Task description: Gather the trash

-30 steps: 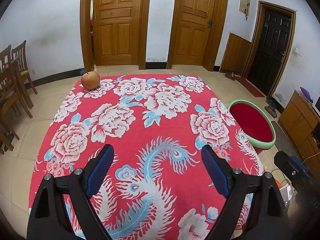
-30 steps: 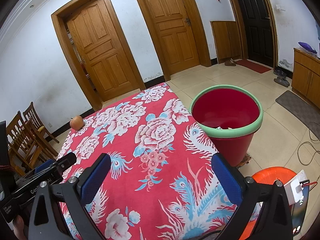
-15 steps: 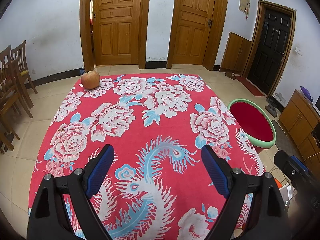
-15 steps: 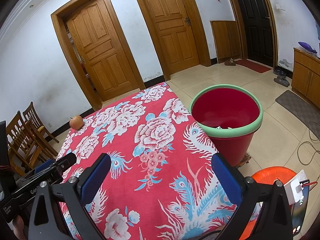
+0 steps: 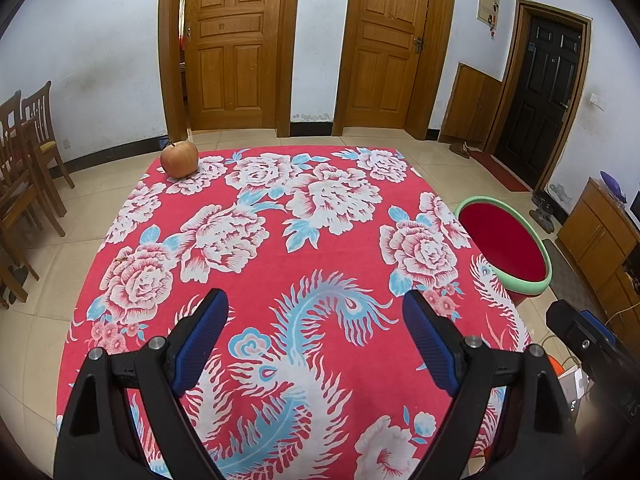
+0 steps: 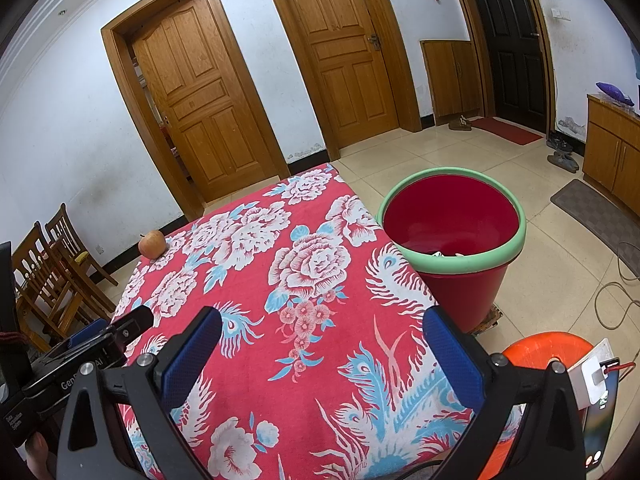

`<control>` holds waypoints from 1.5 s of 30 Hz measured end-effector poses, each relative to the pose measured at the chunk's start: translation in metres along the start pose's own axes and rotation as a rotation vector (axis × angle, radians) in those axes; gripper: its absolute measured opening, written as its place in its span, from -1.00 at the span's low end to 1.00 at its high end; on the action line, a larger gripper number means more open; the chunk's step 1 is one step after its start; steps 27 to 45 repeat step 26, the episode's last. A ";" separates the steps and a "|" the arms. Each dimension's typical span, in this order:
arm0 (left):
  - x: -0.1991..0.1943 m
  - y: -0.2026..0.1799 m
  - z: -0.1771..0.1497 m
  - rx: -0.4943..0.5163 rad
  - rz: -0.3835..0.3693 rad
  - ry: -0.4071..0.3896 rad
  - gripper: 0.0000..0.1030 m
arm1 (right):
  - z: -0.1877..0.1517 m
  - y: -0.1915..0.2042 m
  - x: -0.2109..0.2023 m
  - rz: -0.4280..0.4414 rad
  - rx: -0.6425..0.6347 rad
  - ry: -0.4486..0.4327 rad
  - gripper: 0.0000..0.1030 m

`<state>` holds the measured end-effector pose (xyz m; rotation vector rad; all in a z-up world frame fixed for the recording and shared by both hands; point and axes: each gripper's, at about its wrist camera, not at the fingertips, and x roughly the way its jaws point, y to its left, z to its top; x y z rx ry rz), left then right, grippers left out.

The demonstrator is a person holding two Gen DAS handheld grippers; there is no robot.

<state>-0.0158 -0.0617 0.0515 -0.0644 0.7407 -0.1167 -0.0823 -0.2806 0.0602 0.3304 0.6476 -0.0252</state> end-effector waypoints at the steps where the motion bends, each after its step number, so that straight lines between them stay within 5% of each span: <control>1: 0.000 0.000 0.000 0.000 0.001 0.000 0.71 | 0.000 0.000 0.000 -0.001 -0.001 -0.001 0.99; 45: -0.004 -0.004 0.000 0.008 0.000 -0.008 0.71 | 0.000 -0.002 -0.001 -0.004 -0.001 -0.008 0.99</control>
